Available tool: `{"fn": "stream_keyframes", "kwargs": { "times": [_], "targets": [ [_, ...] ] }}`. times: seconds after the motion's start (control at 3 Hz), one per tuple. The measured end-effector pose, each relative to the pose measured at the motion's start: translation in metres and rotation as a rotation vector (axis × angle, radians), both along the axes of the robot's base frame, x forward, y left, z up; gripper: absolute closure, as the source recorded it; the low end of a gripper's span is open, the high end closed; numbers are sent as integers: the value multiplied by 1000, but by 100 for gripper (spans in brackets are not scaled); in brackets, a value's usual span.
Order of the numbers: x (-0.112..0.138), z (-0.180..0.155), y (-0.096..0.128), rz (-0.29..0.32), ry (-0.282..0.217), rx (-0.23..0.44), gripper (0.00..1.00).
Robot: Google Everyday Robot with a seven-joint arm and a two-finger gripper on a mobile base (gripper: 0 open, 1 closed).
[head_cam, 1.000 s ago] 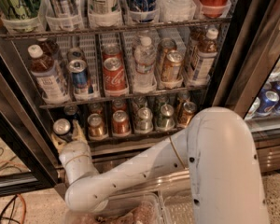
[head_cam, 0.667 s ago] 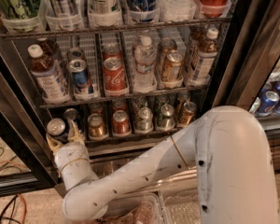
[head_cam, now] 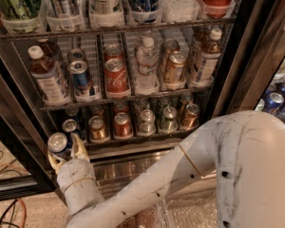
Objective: Pick pepsi can from bottom shelf of fridge
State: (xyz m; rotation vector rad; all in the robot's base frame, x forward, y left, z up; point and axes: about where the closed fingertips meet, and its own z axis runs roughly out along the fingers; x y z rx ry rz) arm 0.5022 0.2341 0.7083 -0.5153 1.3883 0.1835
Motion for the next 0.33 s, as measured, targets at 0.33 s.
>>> {"fn": "stream_keyframes", "kwargs": {
  "times": [0.33],
  "targets": [
    [-24, -17, -26, -52, 50, -4, 100]
  ]
}}
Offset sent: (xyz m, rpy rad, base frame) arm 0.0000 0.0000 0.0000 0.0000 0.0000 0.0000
